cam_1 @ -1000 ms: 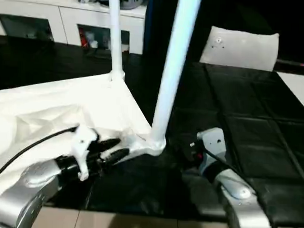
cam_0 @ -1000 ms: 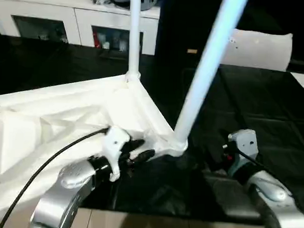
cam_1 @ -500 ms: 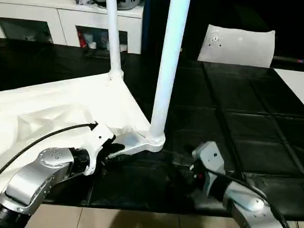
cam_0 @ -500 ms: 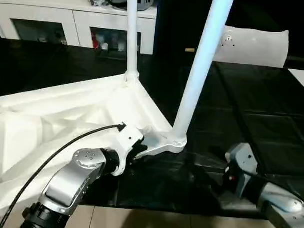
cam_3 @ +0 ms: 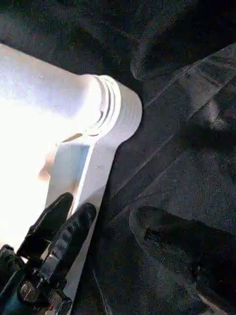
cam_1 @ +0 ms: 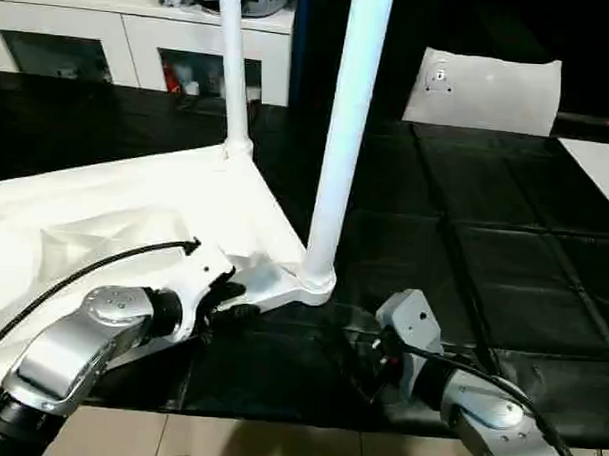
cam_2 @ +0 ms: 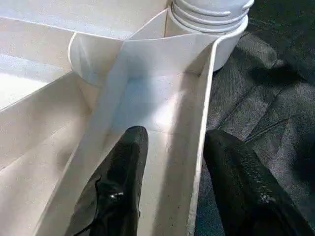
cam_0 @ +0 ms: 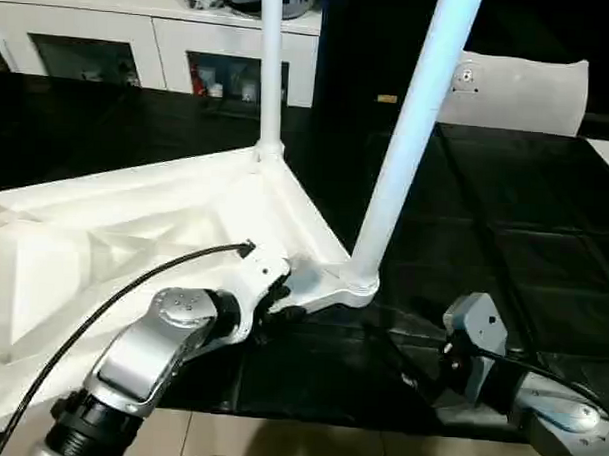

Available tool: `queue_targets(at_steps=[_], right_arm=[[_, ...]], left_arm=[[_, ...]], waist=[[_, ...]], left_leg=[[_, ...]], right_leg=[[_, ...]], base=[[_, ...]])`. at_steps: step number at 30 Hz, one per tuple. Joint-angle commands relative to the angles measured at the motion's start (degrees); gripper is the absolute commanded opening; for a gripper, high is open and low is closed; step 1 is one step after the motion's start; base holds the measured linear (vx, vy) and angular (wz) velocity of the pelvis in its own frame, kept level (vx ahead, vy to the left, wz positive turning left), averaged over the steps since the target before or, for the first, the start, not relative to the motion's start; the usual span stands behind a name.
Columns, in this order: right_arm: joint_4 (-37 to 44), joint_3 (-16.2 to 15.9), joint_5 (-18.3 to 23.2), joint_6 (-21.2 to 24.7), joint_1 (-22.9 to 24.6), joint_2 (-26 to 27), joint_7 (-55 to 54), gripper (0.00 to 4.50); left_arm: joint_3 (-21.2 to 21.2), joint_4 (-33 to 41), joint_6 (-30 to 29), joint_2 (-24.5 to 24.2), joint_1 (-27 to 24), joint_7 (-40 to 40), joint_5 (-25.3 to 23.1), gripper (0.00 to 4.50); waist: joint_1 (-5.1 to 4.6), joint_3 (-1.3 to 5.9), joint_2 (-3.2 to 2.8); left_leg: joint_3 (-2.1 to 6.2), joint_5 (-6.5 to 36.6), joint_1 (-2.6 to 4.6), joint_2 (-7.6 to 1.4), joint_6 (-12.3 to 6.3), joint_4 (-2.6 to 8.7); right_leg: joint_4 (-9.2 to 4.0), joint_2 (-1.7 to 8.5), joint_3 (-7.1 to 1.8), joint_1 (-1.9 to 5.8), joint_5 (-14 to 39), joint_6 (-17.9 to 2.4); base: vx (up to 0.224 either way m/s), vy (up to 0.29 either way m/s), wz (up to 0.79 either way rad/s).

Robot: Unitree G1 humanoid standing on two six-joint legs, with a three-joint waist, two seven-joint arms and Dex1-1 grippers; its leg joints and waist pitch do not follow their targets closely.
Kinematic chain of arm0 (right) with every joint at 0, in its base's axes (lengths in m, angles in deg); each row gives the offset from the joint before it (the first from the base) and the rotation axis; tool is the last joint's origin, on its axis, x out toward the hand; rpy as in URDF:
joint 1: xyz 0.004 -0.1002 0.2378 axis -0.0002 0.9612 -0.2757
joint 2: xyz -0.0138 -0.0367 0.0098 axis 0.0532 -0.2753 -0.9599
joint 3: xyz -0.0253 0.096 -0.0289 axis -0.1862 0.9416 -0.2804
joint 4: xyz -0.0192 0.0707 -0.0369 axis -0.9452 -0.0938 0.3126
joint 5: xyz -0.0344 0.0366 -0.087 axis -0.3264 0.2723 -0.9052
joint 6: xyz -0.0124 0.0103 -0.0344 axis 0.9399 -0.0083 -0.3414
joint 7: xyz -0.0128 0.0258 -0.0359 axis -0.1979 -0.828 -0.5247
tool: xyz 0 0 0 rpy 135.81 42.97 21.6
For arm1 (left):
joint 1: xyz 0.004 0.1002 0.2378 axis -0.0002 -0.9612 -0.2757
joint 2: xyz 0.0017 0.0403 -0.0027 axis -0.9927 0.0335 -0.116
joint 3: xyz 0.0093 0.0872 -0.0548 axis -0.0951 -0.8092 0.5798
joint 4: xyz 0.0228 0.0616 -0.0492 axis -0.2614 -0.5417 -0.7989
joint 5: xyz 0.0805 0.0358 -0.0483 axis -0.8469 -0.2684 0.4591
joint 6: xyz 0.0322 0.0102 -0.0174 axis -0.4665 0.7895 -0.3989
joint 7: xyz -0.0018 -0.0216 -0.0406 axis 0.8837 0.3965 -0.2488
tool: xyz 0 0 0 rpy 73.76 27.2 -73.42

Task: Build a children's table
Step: Rotate leg to tighten

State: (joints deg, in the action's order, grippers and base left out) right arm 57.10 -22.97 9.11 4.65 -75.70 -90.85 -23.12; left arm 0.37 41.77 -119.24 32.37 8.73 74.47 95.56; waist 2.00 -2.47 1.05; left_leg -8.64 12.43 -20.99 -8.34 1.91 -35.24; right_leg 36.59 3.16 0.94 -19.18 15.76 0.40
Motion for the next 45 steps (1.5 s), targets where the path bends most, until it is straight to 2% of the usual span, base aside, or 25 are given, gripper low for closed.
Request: queue_targets(at_steps=[1, 6, 8, 10, 11, 17, 20, 26, 32, 34, 35, 37, 39, 40, 43, 45], right_arm=[[0.4, 0.3, -0.2, -0.4, -0.1, -0.1, -0.5, 4.5], [0.2, 0.4, -0.5, -0.6, -0.4, -0.1, -1.0, 4.5], [0.0, 0.5, -0.6, -0.7, -0.5, -0.1, -1.1, 4.5], [-0.2, 0.6, -0.6, -0.8, -0.7, 0.0, -1.2, 4.5], [-0.3, 0.6, -0.7, -0.8, -0.8, 0.0, -1.2, 4.5], [-0.3, 0.4, -0.8, -1.1, -0.6, -0.1, -1.4, 4.5], [-0.4, 0.3, -1.0, -1.2, -0.6, -0.2, -1.5, 4.5], [-0.8, 0.3, -1.4, -1.7, -0.9, -0.5, -1.8, 4.5], [-0.8, 0.3, -0.8, -1.9, -1.3, -0.5, -1.1, 4.5], [-0.9, 0.2, -0.5, -2.0, -1.4, -0.6, -0.5, 4.5], [-0.9, 0.2, -0.4, -2.1, -1.5, -0.7, -0.4, 4.5], [-1.1, 0.2, -0.2, -2.2, -1.8, -0.8, 0.2, 4.5], [-1.2, 0.2, 0.0, -2.3, -2.0, -0.8, 0.4, 4.5], [-1.6, 0.5, 0.3, -2.6, -2.6, -0.7, 0.6, 4.5], [-2.2, 0.7, 0.3, -3.0, -3.3, -0.7, 0.9, 4.5], [-2.6, 0.8, 0.0, -3.3, -3.8, -0.4, 0.9, 4.5]], left_arm=[[-1.4, -1.9, 0.1, -0.4, 0.3, 0.6, -0.9, 2.06], [-3.4, -2.5, 2.2, -1.3, 1.1, 2.3, -1.7, 2.06], [-4.0, -3.7, 3.6, -1.1, 1.3, 2.5, -2.1, 2.06], [-4.2, -4.5, 4.2, -0.8, 1.5, 3.1, -1.8, 2.06], [-4.3, -4.9, 4.4, -0.7, 1.6, 3.5, -1.6, 1.88], [-3.5, -6.7, 5.7, 0.2, 2.5, 4.8, -0.5, 1.56], [-3.6, -7.2, 5.9, 0.3, 2.8, 5.4, -0.5, 1.26], [-5.0, -7.8, 5.7, -0.6, 3.4, 7.1, -1.0, 0.86], [-6.2, -9.2, 6.7, -2.1, 3.7, 8.1, -2.4, 0.4], [-6.2, -10.3, 7.8, -2.4, 3.8, 8.4, -2.9, 0.18], [-6.2, -10.9, 8.8, -2.6, 3.9, 8.7, -3.1, 0.02], [-6.5, -12.6, 11.8, -3.5, 4.2, 10.1, -3.8, 0.02], [-6.7, -13.4, 13.6, -4.2, 4.3, 11.1, -4.0, 0.02], [-7.5, -15.2, 18.5, -6.0, 4.2, 14.4, -4.1, 0.02], [-8.6, -19.1, 27.4, -8.6, 5.0, 17.8, -5.9, 0.02], [-6.8, -22.1, 32.5, -9.1, 5.7, 20.9, -4.4, 0.02]], waist=[[0.08, 1.61, -0.13], [0.03, 1.61, -0.08], [0.07, 1.68, -0.25], [0.11, 1.76, -0.14], [0.17, 1.79, -0.27], [0.2, 1.74, -0.23], [0.17, 1.76, -0.28], [0.13, 1.71, -0.35], [0.13, 1.8, -0.39], [0.16, 1.76, -0.26], [0.16, 1.74, -0.32], [0.14, 1.67, -0.17], [0.1, 1.64, -0.27], [0.14, 1.54, -0.28], [0.11, 1.59, -0.27], [0.18, 1.58, -0.25]], left_leg=[[1.98, 12.2, 0.54, -4.71, -1.73, 5.5], [2.04, 12.5, 0.5, -4.76, -1.34, 5.68], [1.98, 11.8, 0.54, -4.73, -1.62, 5.63], [1.96, 10.7, 0.51, -4.76, -1.99, 5.66], [1.91, 10.3, 0.57, -4.74, -2.16, 5.64], [1.88, 10.9, 0.49, -4.84, -1.99, 5.76], [1.82, 10.7, 0.52, -4.82, -2.03, 5.74], [1.78, 10.9, 0.55, -4.83, -1.9, 5.84], [1.73, 9.3, 0.49, -4.86, -2.62, 5.79], [1.68, 9.6, 0.5, -4.81, -2.78, 5.77], [1.69, 9.9, 0.56, -4.87, -2.72, 5.83], [1.76, 10.4, 0.5, -4.83, -2.72, 5.9], [1.72, 11.2, 0.6, -4.86, -2.43, 5.97], [1.81, 11.5, 0.54, -4.79, -2.51, 6.03], [1.72, 12.7, 0.63, -4.86, -1.77, 6.19], [1.63, 12.2, 0.69, -4.74, -1.69, 6.18]], right_leg=[[-5.58, 5.22, -2.66, 0.52, 6.5, -12.2], [-5.6, 5.2, -2.65, 0.46, 6.4, -11.8], [-5.61, 5.19, -2.66, 0.47, 4.9, -11.8], [-5.53, 5.23, -2.6, 0.6, 3.6, -11.9], [-5.53, 5.24, -2.57, 0.57, 3.2, -12.0], [-5.64, 5.35, -2.59, 0.6, 4.1, -12.1], [-5.64, 5.3, -2.62, 0.55, 3.5, -12.2], [-5.74, 5.29, -2.64, 0.53, 4.1, -12.2], [-5.56, 5.31, -2.58, 0.7, 1.1, -12.5], [-5.67, 5.36, -2.6, 0.7, 2.0, -12.5], [-5.75, 5.36, -2.6, 0.65, 2.9, -12.4], [-5.9, 5.34, -2.59, 0.62, 4.1, -12.1], [-5.9, 5.37, -2.62, 0.49, 5.1, -12.0], [-6.17, 5.4, -2.64, 0.42, 6.4, -11.7], [-6.23, 5.46, -2.76, 0.33, 8.7, -10.7], [-6.31, 5.46, -2.83, 0.22, 8.7, -10.6]], base=[[0.0, 0.0, 0.0], [0.0, 0.0, 0.0], [0.0, 0.0, 0.0], [0.0, 0.0, 0.0], [0.0, 0.0, 0.0], [0.0, 0.0, 0.0], [0.0, 0.0, 0.0], [0.0, 0.0, 0.0], [0.0, 0.0, 0.0], [0.0, 0.0, 0.0], [0.0, 0.0, 0.0], [0.0, 0.0, 0.0], [0.0, 0.0, 0.0], [0.0, 0.0, 0.0], [0.0, 0.0, 0.0], [0.0, 0.0, 0.0]])
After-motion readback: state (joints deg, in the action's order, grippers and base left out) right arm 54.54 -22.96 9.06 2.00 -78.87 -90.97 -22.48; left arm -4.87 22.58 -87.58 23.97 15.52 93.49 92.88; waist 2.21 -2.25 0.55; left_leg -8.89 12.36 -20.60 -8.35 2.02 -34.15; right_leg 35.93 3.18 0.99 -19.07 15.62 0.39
